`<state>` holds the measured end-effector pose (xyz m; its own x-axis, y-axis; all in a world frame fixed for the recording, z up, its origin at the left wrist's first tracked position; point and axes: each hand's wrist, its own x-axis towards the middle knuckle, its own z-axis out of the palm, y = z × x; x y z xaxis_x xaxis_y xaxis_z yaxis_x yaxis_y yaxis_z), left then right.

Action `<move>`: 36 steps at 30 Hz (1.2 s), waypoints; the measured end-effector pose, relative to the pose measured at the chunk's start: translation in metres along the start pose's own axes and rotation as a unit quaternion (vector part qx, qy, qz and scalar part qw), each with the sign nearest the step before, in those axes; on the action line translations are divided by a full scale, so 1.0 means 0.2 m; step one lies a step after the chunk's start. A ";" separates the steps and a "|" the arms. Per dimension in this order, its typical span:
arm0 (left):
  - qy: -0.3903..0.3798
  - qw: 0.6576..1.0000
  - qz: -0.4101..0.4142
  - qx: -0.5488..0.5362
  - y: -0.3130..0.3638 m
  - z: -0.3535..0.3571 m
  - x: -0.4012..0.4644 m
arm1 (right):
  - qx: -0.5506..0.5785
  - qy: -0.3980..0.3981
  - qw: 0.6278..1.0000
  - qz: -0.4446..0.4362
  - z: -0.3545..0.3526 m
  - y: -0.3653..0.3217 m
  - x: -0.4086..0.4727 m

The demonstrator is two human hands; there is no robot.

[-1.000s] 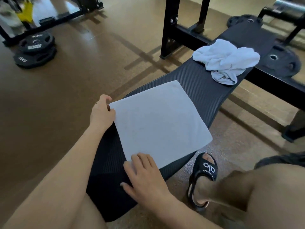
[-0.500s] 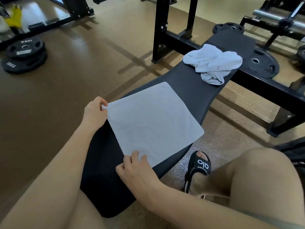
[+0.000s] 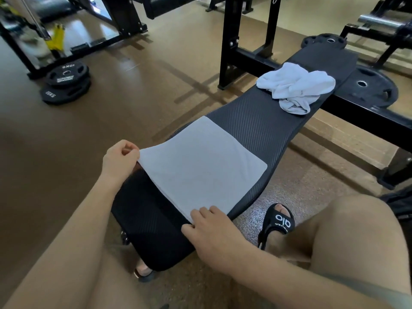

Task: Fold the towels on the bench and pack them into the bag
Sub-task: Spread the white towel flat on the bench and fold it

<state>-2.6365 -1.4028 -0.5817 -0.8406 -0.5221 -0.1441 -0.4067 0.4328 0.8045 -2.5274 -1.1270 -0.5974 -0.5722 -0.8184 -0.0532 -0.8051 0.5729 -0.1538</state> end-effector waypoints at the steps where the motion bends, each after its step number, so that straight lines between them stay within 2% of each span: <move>1: 0.005 0.999 -0.014 -0.049 0.02 -0.01 -0.01 | 0.025 0.028 0.999 0.016 -0.02 0.02 -0.03; 4: -0.012 0.984 -0.037 -0.175 0.15 -0.02 -0.01 | 0.097 0.109 0.987 0.065 -0.07 0.11 -0.09; 7: -0.044 0.977 -0.037 -0.204 0.32 0.03 0.03 | 0.151 0.154 0.969 0.117 -0.13 0.24 -0.12; 9: -0.054 0.986 -0.014 -0.156 0.42 0.11 0.09 | 0.162 0.169 0.960 0.154 -0.15 0.34 -0.12; 11: -0.057 0.996 0.045 -0.047 0.49 0.19 0.16 | 0.185 0.178 0.945 0.203 -0.19 0.47 -0.13; 13: -0.071 0.990 0.100 0.064 0.56 0.28 0.22 | 0.233 0.178 0.921 0.255 -0.21 0.62 -0.14; 18: -0.100 0.969 0.138 0.179 0.64 0.50 0.35 | 0.307 0.076 0.894 0.316 -0.21 0.97 -0.11; 22: -0.131 0.933 0.212 0.259 0.61 0.64 0.44 | 0.362 -0.015 0.861 0.358 -0.14 1.08 -0.05; 25: -0.133 0.931 0.241 0.241 0.61 0.73 0.47 | 0.369 -0.054 0.852 0.368 -0.11 1.12 0.00; 31: -0.169 0.949 0.180 0.196 0.53 0.85 0.54 | 0.388 -0.098 0.837 0.373 -0.13 1.17 0.04; 36: -0.153 0.955 0.166 0.193 0.46 0.91 0.57 | 0.355 -0.107 0.846 0.382 -0.12 1.16 0.05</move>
<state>-2.8350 -1.2880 -0.6291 -0.9874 -0.0954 -0.1262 -0.1509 0.8071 0.5708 -2.7239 -1.0011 -0.6092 -0.7810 -0.2535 -0.5708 0.1288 0.8290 -0.5443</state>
